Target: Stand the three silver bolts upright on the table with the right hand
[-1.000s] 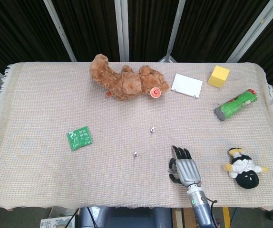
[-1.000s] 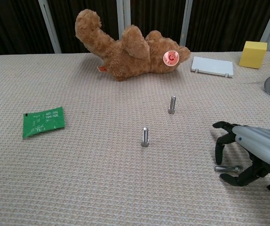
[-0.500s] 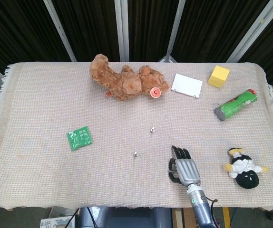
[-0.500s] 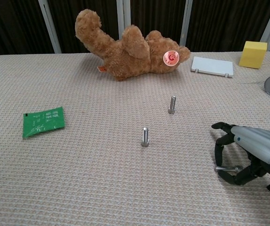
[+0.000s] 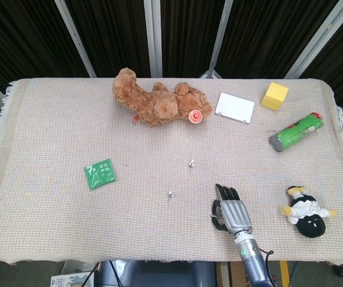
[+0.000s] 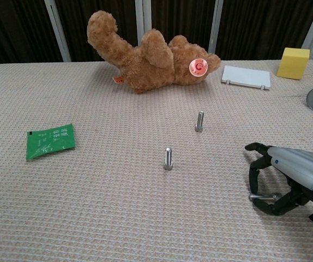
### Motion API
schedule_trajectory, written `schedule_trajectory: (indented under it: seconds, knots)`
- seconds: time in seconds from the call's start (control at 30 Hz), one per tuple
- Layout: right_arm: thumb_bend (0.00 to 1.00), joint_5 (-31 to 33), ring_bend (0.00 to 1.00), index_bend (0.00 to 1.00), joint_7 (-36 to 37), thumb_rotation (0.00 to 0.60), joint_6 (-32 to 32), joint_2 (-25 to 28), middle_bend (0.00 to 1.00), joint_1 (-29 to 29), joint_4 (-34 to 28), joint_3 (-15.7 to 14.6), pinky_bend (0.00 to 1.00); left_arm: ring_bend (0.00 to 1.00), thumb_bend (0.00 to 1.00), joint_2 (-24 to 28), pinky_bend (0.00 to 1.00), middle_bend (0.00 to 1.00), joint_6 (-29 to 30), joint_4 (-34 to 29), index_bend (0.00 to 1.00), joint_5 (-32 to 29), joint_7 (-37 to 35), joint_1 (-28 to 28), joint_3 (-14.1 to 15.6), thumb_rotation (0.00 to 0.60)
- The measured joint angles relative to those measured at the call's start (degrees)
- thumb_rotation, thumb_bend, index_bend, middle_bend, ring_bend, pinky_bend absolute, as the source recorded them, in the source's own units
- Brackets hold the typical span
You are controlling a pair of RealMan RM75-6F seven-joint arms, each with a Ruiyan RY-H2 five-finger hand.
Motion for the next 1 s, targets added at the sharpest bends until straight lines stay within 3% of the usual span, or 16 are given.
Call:
schedule_trajectory:
  seconds: [1.0]
  knots:
    - [0.39,1.0,0.00,0.63,2.3,0.600,-2.1,2.2,0.00,0.7,-3.6,1.2,0.04,0.00,0.08,0.1,0.06,0.03,0.1,-0.2,0.03,0.0,-0.2,0.1,0.0,0.600]
